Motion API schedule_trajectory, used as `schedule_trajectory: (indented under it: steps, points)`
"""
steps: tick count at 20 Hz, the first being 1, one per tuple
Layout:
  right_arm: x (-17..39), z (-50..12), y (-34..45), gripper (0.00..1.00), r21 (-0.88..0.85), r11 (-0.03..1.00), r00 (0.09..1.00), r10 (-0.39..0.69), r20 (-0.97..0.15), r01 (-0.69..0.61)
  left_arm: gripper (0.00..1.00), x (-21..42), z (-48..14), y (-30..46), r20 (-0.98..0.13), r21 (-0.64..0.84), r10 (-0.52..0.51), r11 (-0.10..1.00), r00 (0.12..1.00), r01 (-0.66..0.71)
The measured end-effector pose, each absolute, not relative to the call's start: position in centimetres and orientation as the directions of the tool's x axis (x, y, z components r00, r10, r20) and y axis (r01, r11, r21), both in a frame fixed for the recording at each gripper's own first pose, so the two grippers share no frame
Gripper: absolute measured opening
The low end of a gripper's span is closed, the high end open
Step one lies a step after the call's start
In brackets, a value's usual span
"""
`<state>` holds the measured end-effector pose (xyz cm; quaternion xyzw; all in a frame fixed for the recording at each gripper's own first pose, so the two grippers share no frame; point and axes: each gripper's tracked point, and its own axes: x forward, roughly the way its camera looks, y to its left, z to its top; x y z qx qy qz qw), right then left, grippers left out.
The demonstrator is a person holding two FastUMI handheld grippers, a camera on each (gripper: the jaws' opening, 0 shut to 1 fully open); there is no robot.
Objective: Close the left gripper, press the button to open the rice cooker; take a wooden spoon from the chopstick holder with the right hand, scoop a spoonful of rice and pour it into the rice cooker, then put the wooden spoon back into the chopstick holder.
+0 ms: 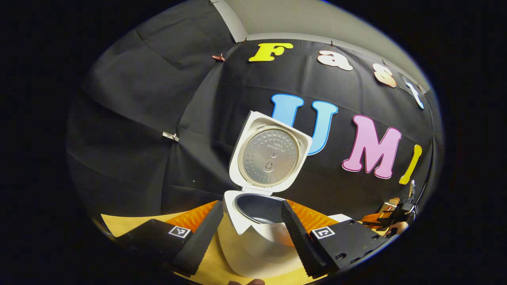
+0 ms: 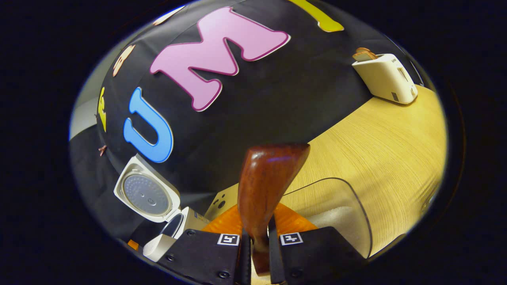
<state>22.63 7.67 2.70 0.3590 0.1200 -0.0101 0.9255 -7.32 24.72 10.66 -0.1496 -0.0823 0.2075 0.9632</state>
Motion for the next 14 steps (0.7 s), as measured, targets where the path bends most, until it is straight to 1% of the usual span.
schedule_trajectory:
  steps: [3,6,10,14]
  points:
    - [22.5,4.3,6.6,0.22,0.665,0.738,0.979,0.031,-0.204,0.115,0.95,-7.3,10.3,25.0,0.086,-0.317,0.426,0.869,0.901,-0.381]
    - [22.5,6.6,6.4,0.22,0.701,0.704,0.982,0.024,-0.185,0.115,0.95,-7.8,10.1,26.1,0.081,-0.290,0.457,0.861,0.886,-0.418]
    - [22.8,11.7,6.8,0.22,0.722,0.687,0.991,0.018,-0.132,0.083,0.95,-8.4,10.0,27.3,0.077,-0.281,0.485,0.849,0.871,-0.448]
    - [24.0,17.2,8.9,0.22,0.740,0.672,0.998,0.026,-0.066,0.031,0.95,-8.3,9.6,27.4,0.065,-0.273,0.485,0.849,0.872,-0.451]
